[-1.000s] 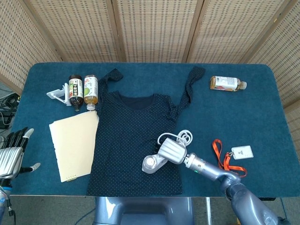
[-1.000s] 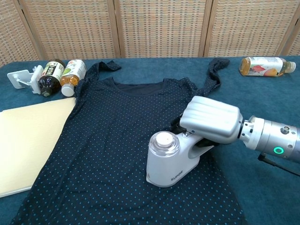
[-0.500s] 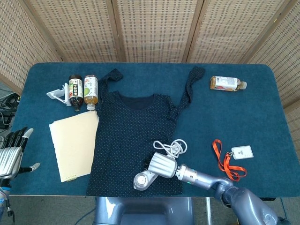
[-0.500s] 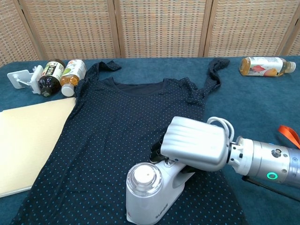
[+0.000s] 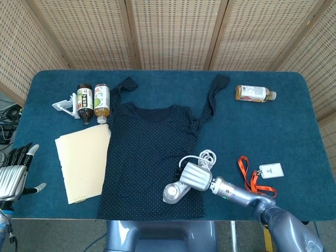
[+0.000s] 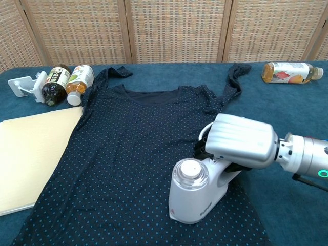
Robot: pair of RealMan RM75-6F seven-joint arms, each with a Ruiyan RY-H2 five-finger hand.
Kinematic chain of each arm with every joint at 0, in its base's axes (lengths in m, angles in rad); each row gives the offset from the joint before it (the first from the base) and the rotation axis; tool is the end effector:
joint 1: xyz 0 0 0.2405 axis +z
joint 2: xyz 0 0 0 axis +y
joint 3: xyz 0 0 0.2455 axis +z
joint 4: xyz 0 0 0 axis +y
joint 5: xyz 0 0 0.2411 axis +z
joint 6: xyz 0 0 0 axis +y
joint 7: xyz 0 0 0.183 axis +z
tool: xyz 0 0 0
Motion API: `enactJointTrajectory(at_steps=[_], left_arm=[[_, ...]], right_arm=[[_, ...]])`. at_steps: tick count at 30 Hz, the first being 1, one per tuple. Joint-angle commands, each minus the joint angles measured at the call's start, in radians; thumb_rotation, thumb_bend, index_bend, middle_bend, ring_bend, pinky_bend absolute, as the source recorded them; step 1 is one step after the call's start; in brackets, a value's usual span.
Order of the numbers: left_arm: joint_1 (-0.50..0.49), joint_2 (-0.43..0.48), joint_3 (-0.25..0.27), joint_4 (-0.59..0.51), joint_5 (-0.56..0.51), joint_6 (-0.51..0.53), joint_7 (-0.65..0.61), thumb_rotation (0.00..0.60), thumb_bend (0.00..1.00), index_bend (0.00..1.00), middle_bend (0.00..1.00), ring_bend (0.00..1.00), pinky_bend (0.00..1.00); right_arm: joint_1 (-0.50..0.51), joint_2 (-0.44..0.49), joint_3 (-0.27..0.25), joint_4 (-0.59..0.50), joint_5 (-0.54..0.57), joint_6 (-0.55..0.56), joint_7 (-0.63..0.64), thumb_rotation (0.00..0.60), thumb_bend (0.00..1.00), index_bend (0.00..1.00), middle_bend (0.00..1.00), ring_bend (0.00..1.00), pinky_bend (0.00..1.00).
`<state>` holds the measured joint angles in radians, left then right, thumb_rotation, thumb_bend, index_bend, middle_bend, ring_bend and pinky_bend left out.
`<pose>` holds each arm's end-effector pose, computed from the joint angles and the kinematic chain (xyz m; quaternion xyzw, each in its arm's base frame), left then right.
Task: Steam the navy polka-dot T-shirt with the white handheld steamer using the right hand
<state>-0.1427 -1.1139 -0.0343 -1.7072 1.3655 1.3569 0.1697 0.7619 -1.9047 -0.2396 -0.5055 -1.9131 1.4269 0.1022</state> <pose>-0.3107 0.2312 0.1001 -0.6157 -0.4189 -0.3169 0.5874 -0.1714 -0.3327 -0.1128 0.8740 0.0123 0.4116 0.2582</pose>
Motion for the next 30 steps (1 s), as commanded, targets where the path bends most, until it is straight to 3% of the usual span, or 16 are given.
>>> enactJointTrajectory(at_steps=[1,8,24,30], left_arm=[[0.0,0.0,0.002,-0.002,0.003,0.0,0.003,0.6,0.0,0.0,0.0,0.0,0.0],[-0.002,-0.004,0.003,-0.002,0.003,-0.002,0.01,0.6,0.0,0.0,0.0,0.0,0.0],[-0.003,-0.001,0.001,0.001,-0.003,-0.008,0.003,0.6,0.0,0.0,0.0,0.0,0.0],[-0.002,0.002,0.0,0.0,-0.003,-0.005,-0.003,0.6,0.0,0.0,0.0,0.0,0.0]], right_arm=[[-0.021,0.01,0.005,0.038,0.017,-0.005,0.03,0.6,1.0,0.85,0.7,0.75,1.0],[-0.026,0.005,-0.01,0.043,-0.005,0.031,0.06,0.6,1.0,0.85,0.7,0.75,1.0],[0.022,0.002,-0.067,-0.157,-0.115,0.051,-0.02,0.6,1.0,0.85,0.7,0.75,1.0],[0.024,0.015,-0.061,-0.179,-0.118,0.043,-0.038,0.6,1.0,0.85,0.7,0.75,1.0]])
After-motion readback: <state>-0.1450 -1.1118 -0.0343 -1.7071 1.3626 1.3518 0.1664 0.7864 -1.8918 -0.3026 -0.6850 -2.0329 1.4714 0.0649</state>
